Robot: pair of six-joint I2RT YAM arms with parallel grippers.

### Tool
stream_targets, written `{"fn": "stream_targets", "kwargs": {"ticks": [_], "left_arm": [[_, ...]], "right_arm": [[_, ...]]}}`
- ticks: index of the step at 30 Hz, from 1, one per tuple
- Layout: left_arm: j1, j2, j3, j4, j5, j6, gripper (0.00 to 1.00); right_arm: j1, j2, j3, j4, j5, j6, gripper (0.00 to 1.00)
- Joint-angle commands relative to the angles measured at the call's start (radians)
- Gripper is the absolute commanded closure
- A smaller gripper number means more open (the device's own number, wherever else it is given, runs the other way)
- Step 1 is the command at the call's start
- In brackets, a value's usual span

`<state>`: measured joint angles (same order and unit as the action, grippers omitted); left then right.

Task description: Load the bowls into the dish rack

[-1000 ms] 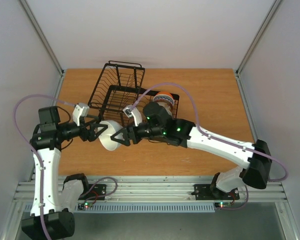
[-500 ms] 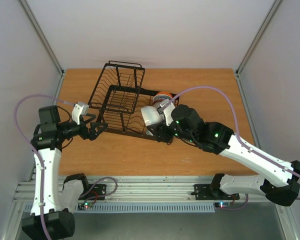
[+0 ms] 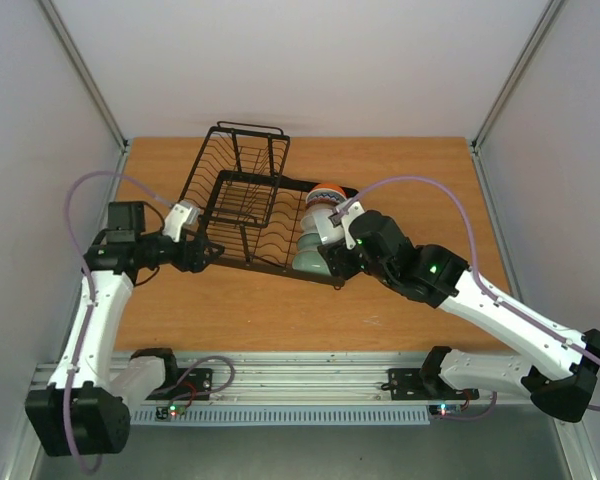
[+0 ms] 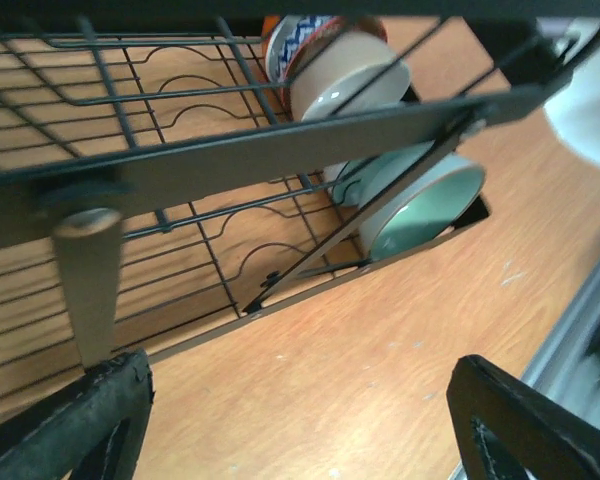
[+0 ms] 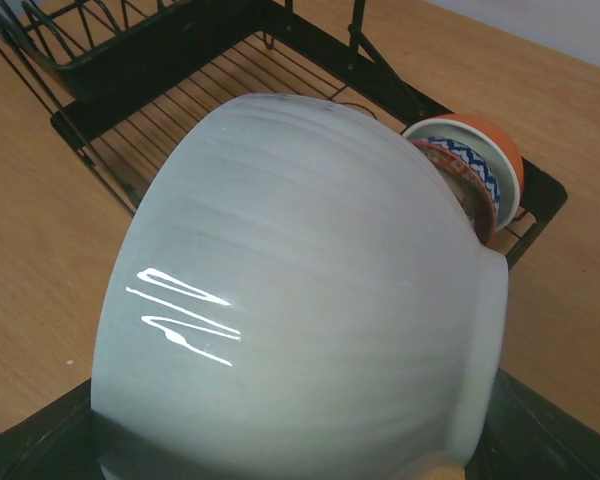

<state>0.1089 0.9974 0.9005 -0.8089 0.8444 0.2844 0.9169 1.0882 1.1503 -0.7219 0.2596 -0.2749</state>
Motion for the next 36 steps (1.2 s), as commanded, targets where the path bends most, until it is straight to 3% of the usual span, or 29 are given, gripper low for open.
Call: {"fn": "stream_targets", "kwargs": {"ticks": [1, 3, 5, 6, 8, 9, 15, 21, 36], "left_arm": [[-0.102, 0.004, 0.0, 0.072, -0.24, 0.034, 0.23], [-0.151, 0.023, -0.006, 0.085, -0.32, 0.044, 0.32], [-0.171, 0.046, -0.02, 0.111, -0.407, 0.05, 0.48], [-0.178, 0.057, -0.027, 0.127, -0.445, 0.051, 0.61], [-0.187, 0.088, -0.04, 0.156, -0.506, 0.048, 0.96], [-0.189, 0.096, -0.042, 0.165, -0.528, 0.047, 0.99], [-0.198, 0.134, -0.07, 0.234, -0.54, 0.054, 1.0], [-0.198, 0.188, -0.068, 0.309, -0.649, 0.054, 1.0], [-0.197, 0.448, 0.051, 0.47, -0.826, 0.031, 0.99]], "right_arm": [[-0.018, -0.041, -0.01, 0.066, 0.022, -0.011, 0.99], [-0.022, -0.053, -0.014, 0.075, 0.013, -0.012, 0.99], [-0.024, -0.061, -0.015, 0.076, 0.009, -0.013, 0.99], [-0.024, -0.064, -0.015, 0.076, 0.007, -0.013, 0.99], [-0.024, -0.069, -0.018, 0.076, 0.005, -0.012, 0.99], [-0.024, -0.072, -0.019, 0.076, 0.006, -0.012, 0.99], [-0.026, -0.079, -0.026, 0.077, 0.005, -0.013, 0.99], [-0.027, -0.068, -0.029, 0.09, -0.02, -0.021, 0.99], [-0.029, 0.099, 0.038, 0.115, -0.019, -0.133, 0.99]]}}
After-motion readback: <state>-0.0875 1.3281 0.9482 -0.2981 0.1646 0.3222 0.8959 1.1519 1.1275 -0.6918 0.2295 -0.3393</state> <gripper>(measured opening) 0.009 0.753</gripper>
